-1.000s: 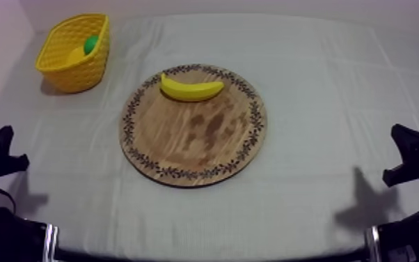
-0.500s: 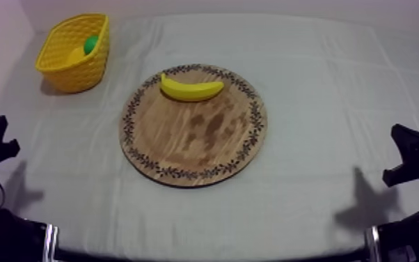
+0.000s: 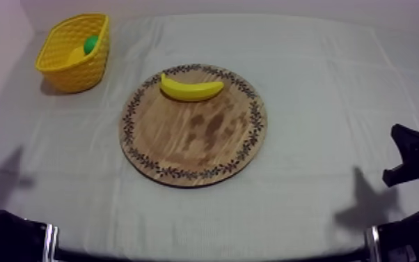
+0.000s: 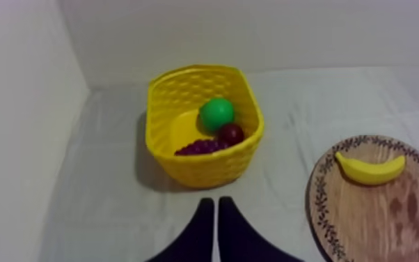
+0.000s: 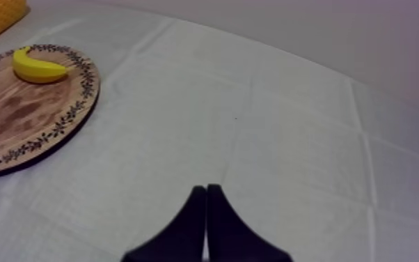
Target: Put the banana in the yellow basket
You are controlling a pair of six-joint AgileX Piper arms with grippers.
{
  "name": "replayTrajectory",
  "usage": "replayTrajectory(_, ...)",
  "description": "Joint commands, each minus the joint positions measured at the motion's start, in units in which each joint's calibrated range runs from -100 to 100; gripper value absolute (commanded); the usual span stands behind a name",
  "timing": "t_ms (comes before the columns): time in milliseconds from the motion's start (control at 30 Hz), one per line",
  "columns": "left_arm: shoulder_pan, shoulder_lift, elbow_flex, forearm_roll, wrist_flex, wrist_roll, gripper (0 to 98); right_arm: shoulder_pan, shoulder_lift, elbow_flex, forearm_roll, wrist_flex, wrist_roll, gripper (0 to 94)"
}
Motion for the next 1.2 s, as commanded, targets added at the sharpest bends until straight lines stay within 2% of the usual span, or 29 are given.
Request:
replayTrajectory(0, 0.16, 8.07, -11.65, 0.01, 3.20, -0.41, 0.0, 0.00, 0.00, -0.03, 0.00, 0.04, 0.01, 0.3)
replayTrajectory(267, 1.06, 22.20, -28.06, 0.18, 8.19, -2.27, 0.0, 0.00, 0.00, -0.03, 0.00, 0.04, 0.01, 0.3)
replayTrajectory(433, 2.33, 29.41, -37.17, 0.35, 11.28, -4.59, 0.0, 0.00, 0.00, -0.03, 0.00, 0.04, 0.01, 0.3)
replayTrajectory(633, 3.80, 36.87, -47.32, 1.48, 13.18, -7.57, 0.0, 0.00, 0.00, -0.03, 0.00, 0.04, 0.01, 0.3)
replayTrajectory(800, 6.13, 42.03, -54.81, 2.04, 15.82, -10.13, 0.0, 0.00, 0.00, -0.03, 0.00, 0.04, 0.01, 0.3)
replayTrajectory(1167, 12.55, 51.72, -63.28, 1.68, 21.44, -13.64, 0.0, 0.00, 0.00, -0.03, 0.00, 0.04, 0.01, 0.3)
